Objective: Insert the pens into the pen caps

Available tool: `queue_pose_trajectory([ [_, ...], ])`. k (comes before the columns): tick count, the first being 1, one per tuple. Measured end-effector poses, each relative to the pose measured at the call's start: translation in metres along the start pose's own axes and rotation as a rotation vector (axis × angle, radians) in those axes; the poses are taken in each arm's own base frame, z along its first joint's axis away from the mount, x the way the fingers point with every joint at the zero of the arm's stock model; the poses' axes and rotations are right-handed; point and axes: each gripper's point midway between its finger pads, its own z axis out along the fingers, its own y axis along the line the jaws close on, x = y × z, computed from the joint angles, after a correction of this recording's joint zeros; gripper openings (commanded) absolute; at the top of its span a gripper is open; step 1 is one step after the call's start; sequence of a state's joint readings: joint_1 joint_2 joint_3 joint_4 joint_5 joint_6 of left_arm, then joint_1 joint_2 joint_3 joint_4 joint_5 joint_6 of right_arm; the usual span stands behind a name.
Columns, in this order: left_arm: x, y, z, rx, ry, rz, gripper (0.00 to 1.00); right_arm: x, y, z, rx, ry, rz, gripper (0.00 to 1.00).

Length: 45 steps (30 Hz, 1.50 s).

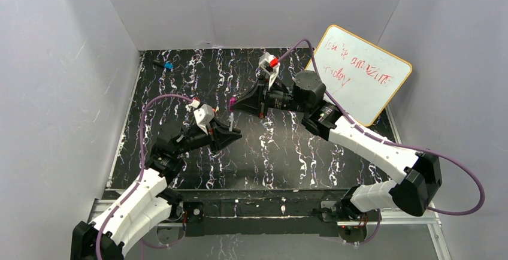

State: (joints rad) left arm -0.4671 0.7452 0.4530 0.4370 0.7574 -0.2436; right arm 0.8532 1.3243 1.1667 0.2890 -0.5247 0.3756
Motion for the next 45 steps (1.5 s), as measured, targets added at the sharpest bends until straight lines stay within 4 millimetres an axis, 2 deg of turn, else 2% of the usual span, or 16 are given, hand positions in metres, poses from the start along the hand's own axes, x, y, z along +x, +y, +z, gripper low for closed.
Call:
queue_pose_trajectory([
  [19, 0.003, 0.011, -0.004, -0.066, 0.012, 0.043, 0.0, 0.002, 0.001, 0.0, -0.005, 0.003, 0.012, 0.01],
  [40, 0.0, 0.012, 0.0, -0.058, 0.01, 0.038, 0.0, 0.011, -0.004, -0.004, 0.021, -0.005, 0.01, 0.01],
  [45, 0.003, 0.012, 0.0, -0.057, 0.02, 0.028, 0.0, 0.005, -0.005, -0.007, 0.034, -0.03, -0.009, 0.01],
])
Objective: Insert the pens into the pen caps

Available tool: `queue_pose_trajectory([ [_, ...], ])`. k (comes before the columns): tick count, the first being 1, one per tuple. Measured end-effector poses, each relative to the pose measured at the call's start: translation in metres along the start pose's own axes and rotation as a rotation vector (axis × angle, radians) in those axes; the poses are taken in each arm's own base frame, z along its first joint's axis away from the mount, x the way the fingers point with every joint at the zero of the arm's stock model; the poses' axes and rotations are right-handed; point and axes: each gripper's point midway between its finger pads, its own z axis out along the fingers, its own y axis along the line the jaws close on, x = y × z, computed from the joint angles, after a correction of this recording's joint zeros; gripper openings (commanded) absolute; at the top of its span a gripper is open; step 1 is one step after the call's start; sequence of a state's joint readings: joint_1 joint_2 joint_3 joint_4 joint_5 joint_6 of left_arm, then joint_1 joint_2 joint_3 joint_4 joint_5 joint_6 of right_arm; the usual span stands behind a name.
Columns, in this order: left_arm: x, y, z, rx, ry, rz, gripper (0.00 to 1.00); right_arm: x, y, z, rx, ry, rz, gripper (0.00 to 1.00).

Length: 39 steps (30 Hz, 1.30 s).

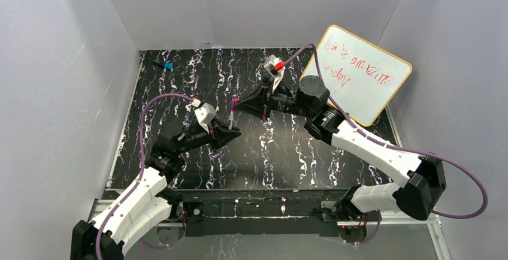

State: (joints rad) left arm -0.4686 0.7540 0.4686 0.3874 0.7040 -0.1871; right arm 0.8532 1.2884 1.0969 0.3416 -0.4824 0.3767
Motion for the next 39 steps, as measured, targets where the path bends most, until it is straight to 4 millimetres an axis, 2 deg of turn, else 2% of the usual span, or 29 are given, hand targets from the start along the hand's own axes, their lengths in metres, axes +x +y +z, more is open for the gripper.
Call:
queue_pose_trajectory([
  [7, 0.005, -0.002, 0.001, 0.015, 0.016, -0.012, 0.0, -0.017, 0.006, -0.004, -0.003, -0.051, -0.041, 0.01],
  [10, 0.005, -0.004, 0.002, 0.021, 0.017, -0.016, 0.0, -0.018, 0.006, -0.005, 0.0, -0.055, -0.044, 0.01],
  [39, -0.004, -0.012, 0.002, 0.06, -0.012, -0.012, 0.0, -0.006, 0.001, 0.001, -0.004, -0.035, -0.007, 0.01],
])
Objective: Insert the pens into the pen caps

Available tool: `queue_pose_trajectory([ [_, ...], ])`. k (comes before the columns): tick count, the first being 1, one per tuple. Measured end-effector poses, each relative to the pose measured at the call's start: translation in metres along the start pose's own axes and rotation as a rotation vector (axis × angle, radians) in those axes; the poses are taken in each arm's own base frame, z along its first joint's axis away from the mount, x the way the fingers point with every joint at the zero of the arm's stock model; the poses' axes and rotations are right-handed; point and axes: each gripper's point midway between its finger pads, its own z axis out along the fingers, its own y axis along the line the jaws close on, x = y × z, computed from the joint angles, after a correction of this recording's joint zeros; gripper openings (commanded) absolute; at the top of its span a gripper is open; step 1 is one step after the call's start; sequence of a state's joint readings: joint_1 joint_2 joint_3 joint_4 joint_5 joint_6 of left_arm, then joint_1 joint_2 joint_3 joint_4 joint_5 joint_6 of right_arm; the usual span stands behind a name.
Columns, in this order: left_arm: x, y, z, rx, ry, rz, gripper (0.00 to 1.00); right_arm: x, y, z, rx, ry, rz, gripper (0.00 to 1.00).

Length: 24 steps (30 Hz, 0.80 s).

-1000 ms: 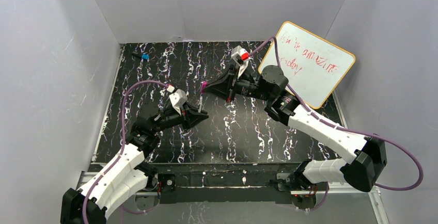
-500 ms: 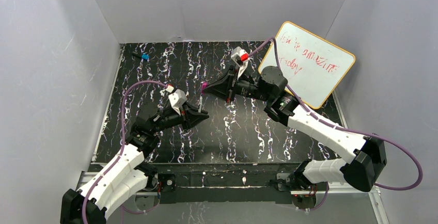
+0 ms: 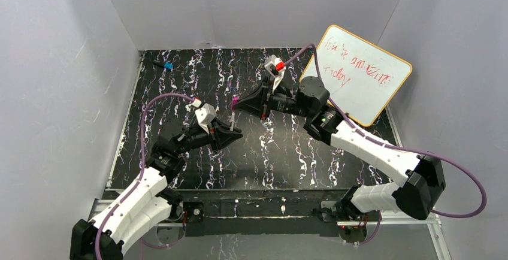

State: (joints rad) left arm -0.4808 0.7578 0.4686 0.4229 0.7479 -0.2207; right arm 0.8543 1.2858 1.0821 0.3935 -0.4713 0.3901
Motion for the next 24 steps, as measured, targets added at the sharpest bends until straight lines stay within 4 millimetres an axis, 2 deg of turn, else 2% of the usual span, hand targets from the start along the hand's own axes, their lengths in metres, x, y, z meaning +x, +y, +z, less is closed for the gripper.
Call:
queue_pose_trajectory([
  [24, 0.0014, 0.0007, -0.0001, -0.005, 0.005, -0.001, 0.0, 0.0026, 0.0009, 0.0018, -0.005, 0.006, 0.002, 0.01],
])
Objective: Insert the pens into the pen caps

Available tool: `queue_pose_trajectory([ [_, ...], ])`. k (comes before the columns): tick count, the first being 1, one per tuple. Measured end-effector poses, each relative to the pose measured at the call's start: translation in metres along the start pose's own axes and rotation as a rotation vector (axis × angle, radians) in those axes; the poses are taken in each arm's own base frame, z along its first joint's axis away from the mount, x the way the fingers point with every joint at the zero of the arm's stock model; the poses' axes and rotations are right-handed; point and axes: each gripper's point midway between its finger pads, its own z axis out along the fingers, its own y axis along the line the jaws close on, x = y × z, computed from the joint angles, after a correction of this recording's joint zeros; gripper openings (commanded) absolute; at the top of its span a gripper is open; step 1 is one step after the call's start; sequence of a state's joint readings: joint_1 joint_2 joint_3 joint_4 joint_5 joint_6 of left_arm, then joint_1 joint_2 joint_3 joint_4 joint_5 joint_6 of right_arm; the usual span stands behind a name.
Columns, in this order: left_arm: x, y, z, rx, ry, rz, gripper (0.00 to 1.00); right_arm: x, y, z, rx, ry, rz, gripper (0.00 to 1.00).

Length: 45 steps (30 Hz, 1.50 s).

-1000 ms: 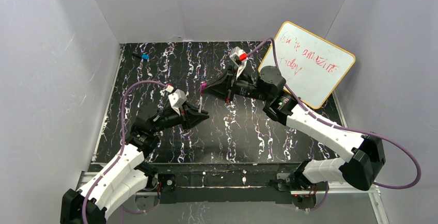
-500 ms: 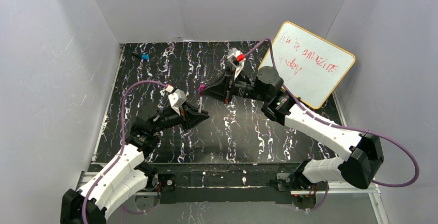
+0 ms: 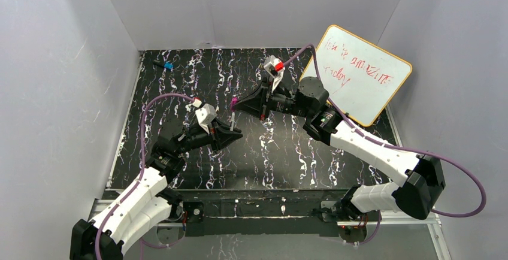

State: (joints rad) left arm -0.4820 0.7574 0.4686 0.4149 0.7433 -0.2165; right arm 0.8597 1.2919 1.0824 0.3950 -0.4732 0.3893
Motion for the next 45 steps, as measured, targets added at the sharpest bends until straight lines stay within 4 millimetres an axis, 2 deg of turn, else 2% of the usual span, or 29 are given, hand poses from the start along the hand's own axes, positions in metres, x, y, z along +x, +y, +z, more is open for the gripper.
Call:
queue_pose_trajectory([
  [11, 0.002, 0.004, -0.001, -0.022, 0.009, 0.02, 0.0, 0.002, 0.001, 0.001, -0.001, 0.004, -0.012, 0.01],
  [31, -0.013, 0.002, -0.006, -0.043, 0.032, 0.061, 0.0, -0.007, 0.003, -0.001, 0.01, -0.023, -0.037, 0.01],
  [45, -0.015, 0.008, -0.007, -0.078, 0.04, 0.095, 0.0, -0.004, 0.004, -0.001, 0.0, -0.009, -0.033, 0.01],
])
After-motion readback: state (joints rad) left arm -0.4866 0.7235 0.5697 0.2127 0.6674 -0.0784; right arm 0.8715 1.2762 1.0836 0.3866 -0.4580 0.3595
